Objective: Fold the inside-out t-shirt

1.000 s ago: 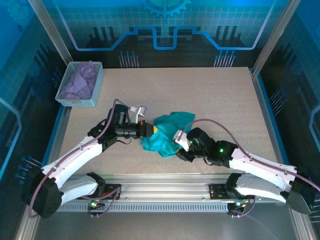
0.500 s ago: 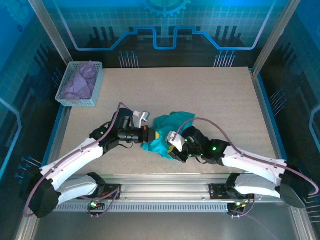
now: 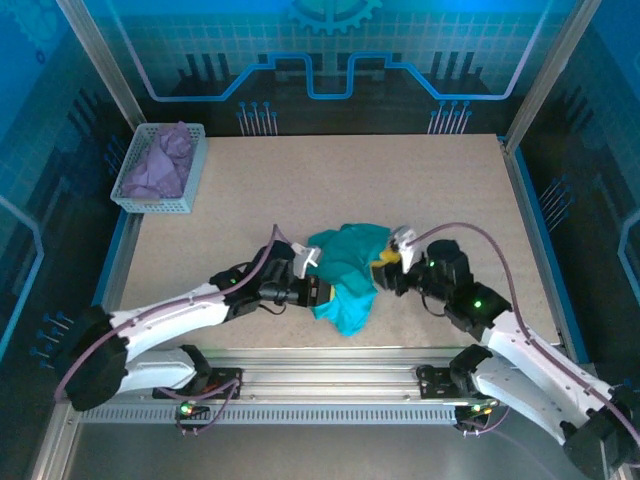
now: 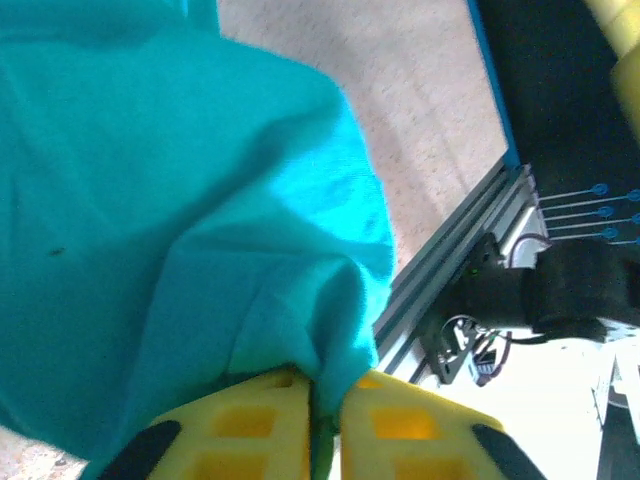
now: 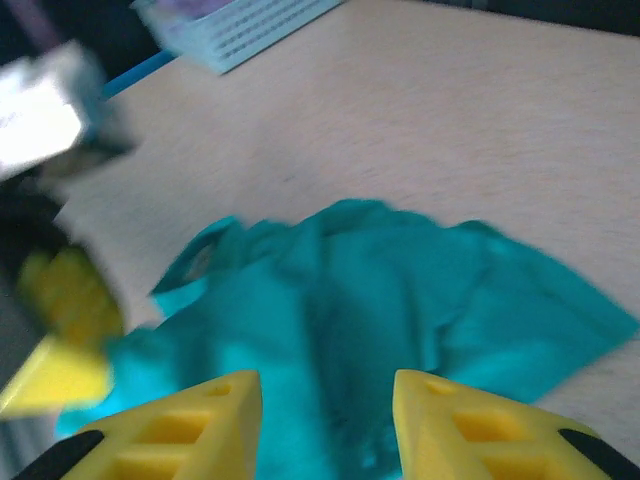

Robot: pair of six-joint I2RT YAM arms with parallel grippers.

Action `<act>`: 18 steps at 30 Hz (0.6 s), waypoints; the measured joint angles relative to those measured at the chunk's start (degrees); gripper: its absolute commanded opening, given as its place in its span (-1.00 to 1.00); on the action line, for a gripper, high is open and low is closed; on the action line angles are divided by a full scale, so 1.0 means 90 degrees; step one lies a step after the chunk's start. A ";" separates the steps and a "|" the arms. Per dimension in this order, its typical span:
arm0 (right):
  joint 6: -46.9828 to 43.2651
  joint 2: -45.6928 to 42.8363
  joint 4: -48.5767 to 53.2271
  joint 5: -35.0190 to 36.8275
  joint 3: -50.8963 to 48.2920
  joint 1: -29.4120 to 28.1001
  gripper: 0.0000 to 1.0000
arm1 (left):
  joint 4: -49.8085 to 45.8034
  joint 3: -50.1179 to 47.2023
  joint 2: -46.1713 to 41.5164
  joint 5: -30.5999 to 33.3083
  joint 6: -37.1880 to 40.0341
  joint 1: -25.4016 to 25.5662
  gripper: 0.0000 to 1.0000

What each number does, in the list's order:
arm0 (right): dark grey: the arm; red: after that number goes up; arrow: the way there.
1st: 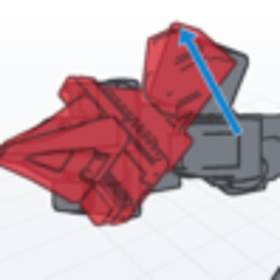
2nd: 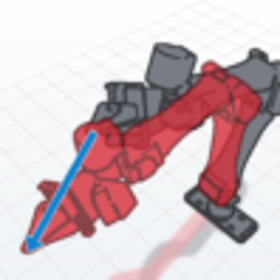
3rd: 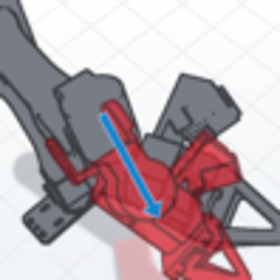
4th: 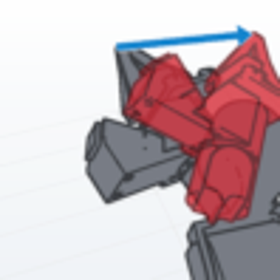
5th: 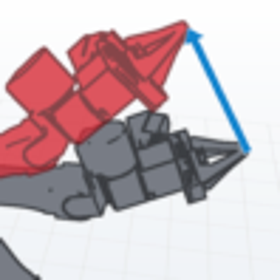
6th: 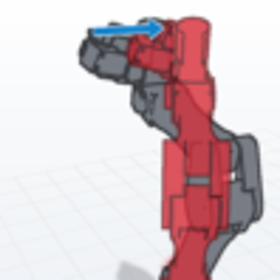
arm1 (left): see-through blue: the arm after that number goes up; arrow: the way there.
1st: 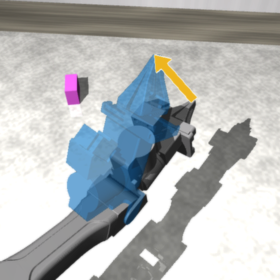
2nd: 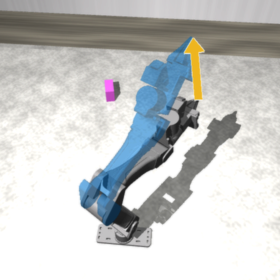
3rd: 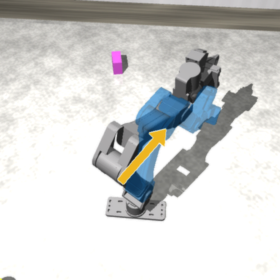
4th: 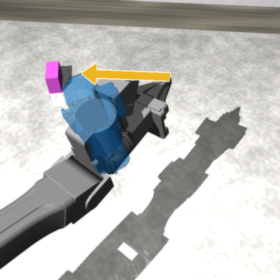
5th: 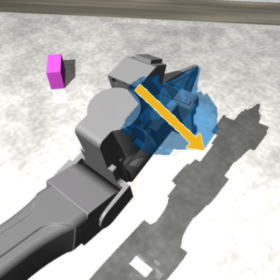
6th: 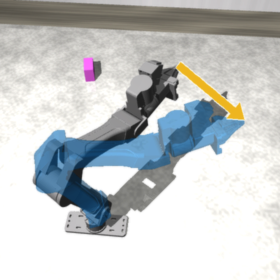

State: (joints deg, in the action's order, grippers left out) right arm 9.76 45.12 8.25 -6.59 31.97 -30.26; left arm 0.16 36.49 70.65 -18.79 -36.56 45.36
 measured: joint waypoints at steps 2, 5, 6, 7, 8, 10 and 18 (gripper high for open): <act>0.0206 0.0420 -0.0022 0.0044 0.0206 0.0328 -0.11 | -0.0124 0.0012 0.0172 0.0175 0.0221 0.0017 -0.05; 0.0401 0.1450 0.0024 0.0051 0.0758 0.0393 -0.09 | -0.0532 0.0134 0.0126 0.0544 0.0568 -0.0080 0.23; 0.0425 0.1887 0.0046 0.0053 0.1010 0.0386 -0.08 | -0.0612 0.0165 0.0049 0.0641 0.0639 -0.0180 0.31; 0.0444 0.2261 0.0058 0.0058 0.1231 0.0374 -0.07 | -0.0682 0.0177 -0.0061 0.0724 0.0678 -0.0318 0.38; 0.0444 0.2679 0.0102 0.0070 0.1494 0.0342 -0.04 | -0.0733 0.0177 -0.0223 0.0804 0.0675 -0.0529 0.46; 0.0410 0.3378 0.0228 0.0197 0.1984 0.0189 0.01 | -0.0767 0.0151 -0.0556 0.0923 0.0549 -0.1047 0.54; 0.0163 0.6118 0.0794 0.0034 0.3983 -0.0228 0.34 | -0.0695 -0.0100 -0.0102 0.0969 -0.0017 -0.2560 0.58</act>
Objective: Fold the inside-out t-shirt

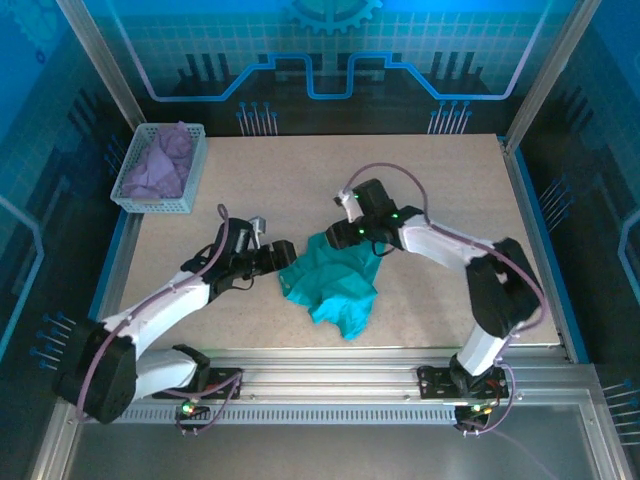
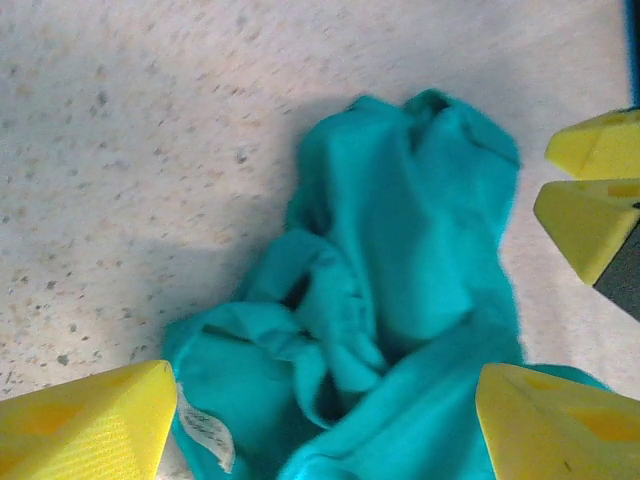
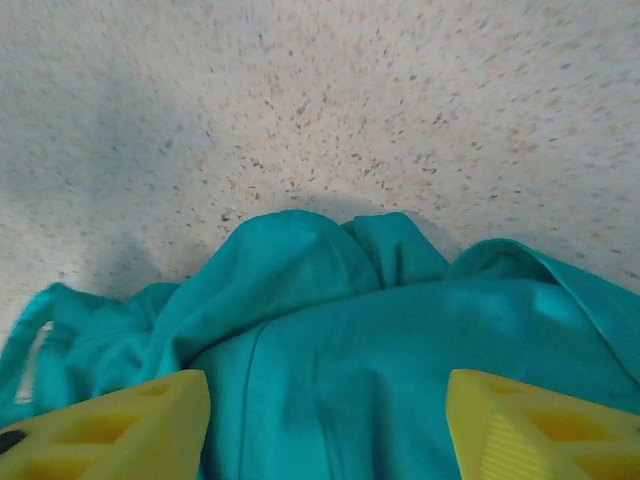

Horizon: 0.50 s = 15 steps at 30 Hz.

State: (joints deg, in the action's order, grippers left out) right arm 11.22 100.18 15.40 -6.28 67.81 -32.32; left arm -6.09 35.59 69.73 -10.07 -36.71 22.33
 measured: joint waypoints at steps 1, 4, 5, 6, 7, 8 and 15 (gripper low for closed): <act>-0.0015 0.0199 0.0056 -0.0053 0.0109 -0.0019 0.36 | 0.0019 0.0000 0.0194 -0.0049 -0.0039 -0.0002 0.56; -0.0034 0.0806 0.0243 -0.0255 0.0425 -0.0134 0.35 | 0.0250 -0.0005 0.0906 -0.0347 -0.0146 -0.0005 0.40; -0.0034 0.0996 0.0260 -0.0350 0.0515 -0.0202 0.29 | 0.0369 -0.0010 0.1137 -0.0454 -0.0209 -0.0005 0.27; -0.0017 0.1146 0.0265 -0.0435 0.0578 -0.0265 0.19 | 0.0488 -0.0010 0.1336 -0.0551 -0.0253 -0.0005 0.13; -0.0012 0.1239 0.0262 -0.0505 0.0614 -0.0313 0.02 | 0.0597 -0.0010 0.1486 -0.0622 -0.0325 -0.0005 0.00; 0.0010 0.1333 0.0260 -0.0580 0.0648 -0.0364 -0.22 | 0.0746 -0.0010 0.1637 -0.0699 -0.0359 -0.0005 -0.17; 0.0180 0.1328 -0.0002 -0.1202 0.0704 -0.0175 -1.00 | 0.1491 -0.0007 0.2021 -0.0923 -0.0522 -0.0029 -1.00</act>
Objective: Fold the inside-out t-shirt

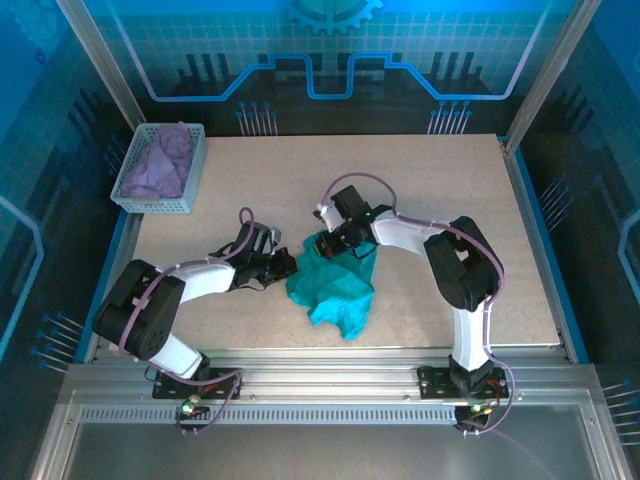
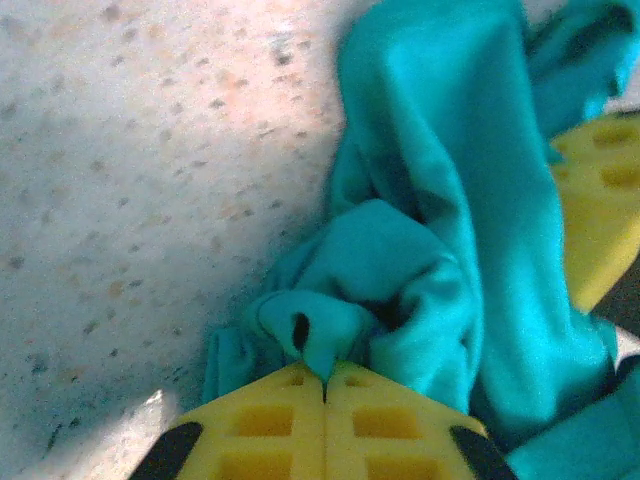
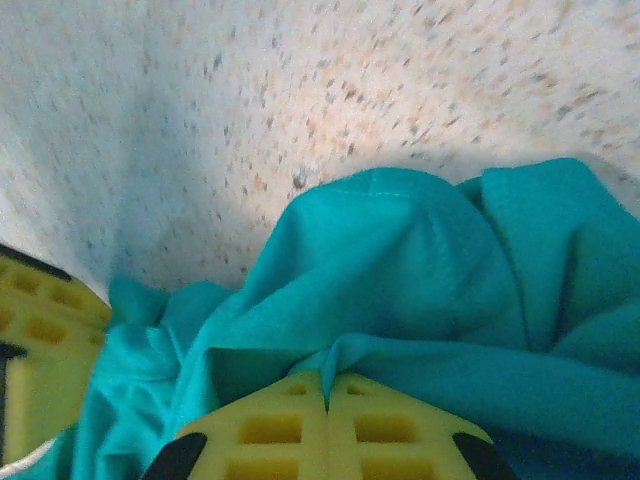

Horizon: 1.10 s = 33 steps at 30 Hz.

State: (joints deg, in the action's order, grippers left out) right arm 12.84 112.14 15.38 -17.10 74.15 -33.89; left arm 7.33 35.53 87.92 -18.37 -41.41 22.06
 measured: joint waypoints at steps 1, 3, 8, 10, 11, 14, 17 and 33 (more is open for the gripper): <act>-0.0005 -0.0112 -0.0019 -0.0066 -0.0005 0.0095 -1.00 | 0.0100 0.0000 -0.0051 -0.0022 0.0000 -0.0012 -1.00; -0.0046 -0.0457 -0.0056 -0.0165 -0.0012 0.0301 -1.00 | 0.0185 0.0000 -0.0294 -0.0041 -0.0015 -0.0024 -1.00; -0.0255 -0.2220 -0.0386 -0.0347 -0.0002 0.0974 -1.00 | 0.0561 0.0170 -0.1625 -0.0039 -0.0007 -0.0024 -1.00; -0.0403 -0.2907 -0.0542 -0.0340 0.0017 0.1120 -1.00 | 0.0811 0.0389 -0.2106 -0.0039 -0.0005 -0.0024 -1.00; -0.0491 -0.3259 -0.0636 -0.0328 0.0015 0.1144 -1.00 | 0.0971 0.0527 -0.2334 -0.0041 0.0000 -0.0024 -1.00; -0.0750 -0.4160 -0.0923 -0.0209 -0.0143 0.1115 -1.00 | 0.1418 0.0797 -0.2888 -0.0075 0.0126 -0.0024 -1.00; -0.0882 -0.4979 -0.1265 0.0221 -0.0811 0.1076 -1.00 | 0.1722 0.0792 -0.3368 -0.0138 0.0338 -0.0024 -1.00; -0.0491 -0.4182 -0.1472 0.2637 -0.3291 -0.0308 0.35 | 0.1549 -0.1384 -0.3313 -0.0160 0.1001 -0.0024 -1.00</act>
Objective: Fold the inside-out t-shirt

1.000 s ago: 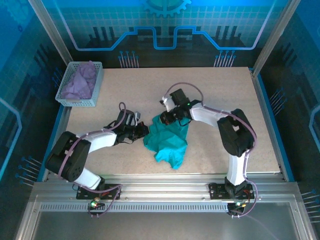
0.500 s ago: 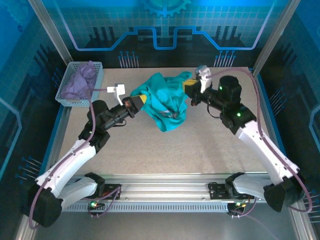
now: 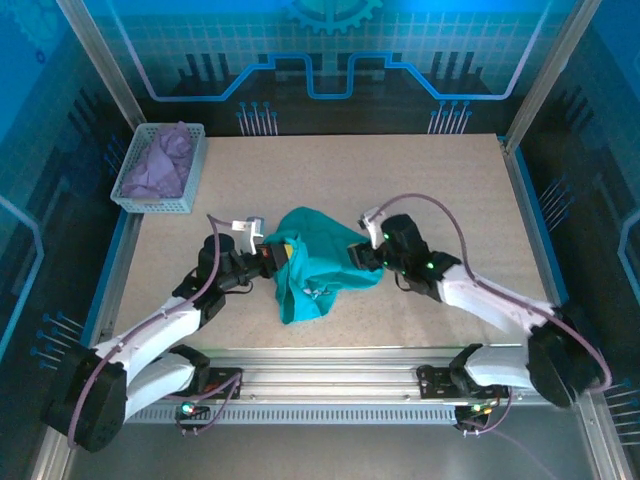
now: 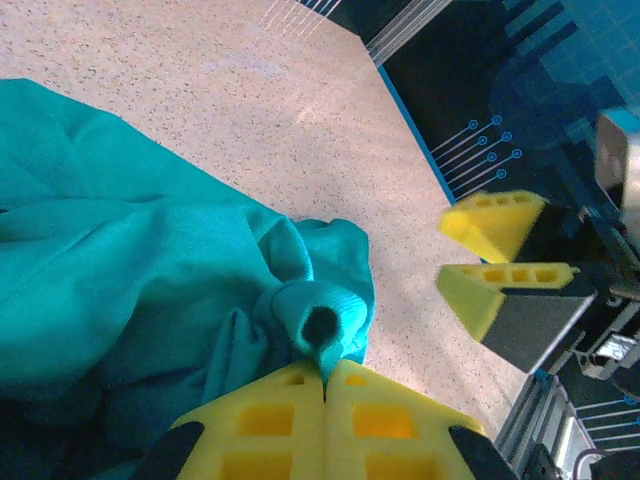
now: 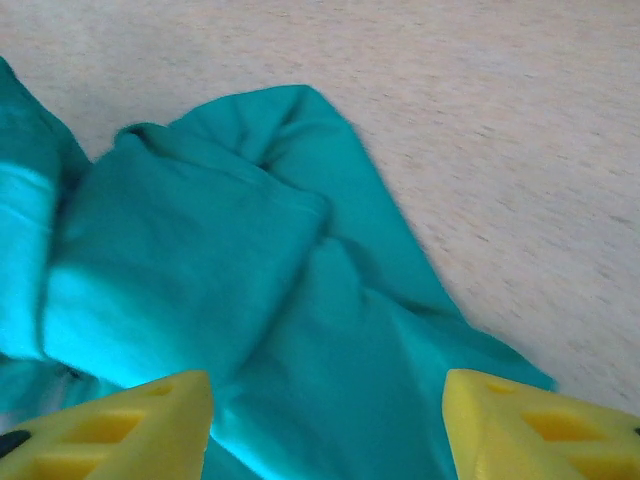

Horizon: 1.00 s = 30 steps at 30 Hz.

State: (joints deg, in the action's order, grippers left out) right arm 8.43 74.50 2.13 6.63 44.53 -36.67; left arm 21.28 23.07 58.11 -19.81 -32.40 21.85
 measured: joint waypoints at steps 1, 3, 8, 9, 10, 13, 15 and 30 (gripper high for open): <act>-0.0034 0.0471 0.0034 -0.0158 0.0408 -0.0027 0.37 | -0.0015 -0.0022 -0.0066 0.0002 0.0002 0.0000 -1.00; -0.0061 0.1343 0.0075 -0.0481 0.1212 -0.0051 0.39 | -0.0049 -0.0085 -0.0267 0.0029 0.0039 0.0000 -1.00; 0.0085 0.3298 0.0498 -0.1311 0.3077 -0.0034 0.41 | -0.0316 -0.0270 -0.0860 0.0248 0.0151 0.0000 -1.00; 0.0121 0.3604 0.0627 -0.1362 0.3356 -0.0034 0.41 | -0.0384 -0.0296 -0.0937 0.0306 0.0153 0.0000 -1.00; 0.0155 0.3929 0.0814 -0.1377 0.3650 -0.0041 0.41 | -0.0483 -0.0313 -0.1020 0.0379 0.0163 0.0000 -1.00; 0.0185 0.4724 0.1440 -0.1127 0.4335 -0.0100 0.38 | -0.0682 -0.0386 -0.1209 0.0583 0.0165 0.0000 -0.99; 0.0219 0.5127 0.1768 -0.0952 0.4665 -0.0175 0.27 | -0.0806 -0.0420 -0.1277 0.0707 0.0163 0.0000 -0.97; 0.0301 0.3351 0.1406 -0.1484 0.3774 0.0726 -1.00 | -0.0930 -0.0588 -0.1532 0.1180 0.0078 0.0000 -0.92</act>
State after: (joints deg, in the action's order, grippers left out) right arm 11.14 104.66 14.79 -6.72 78.50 -30.13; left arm 12.91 17.78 44.31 -9.19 -31.70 21.85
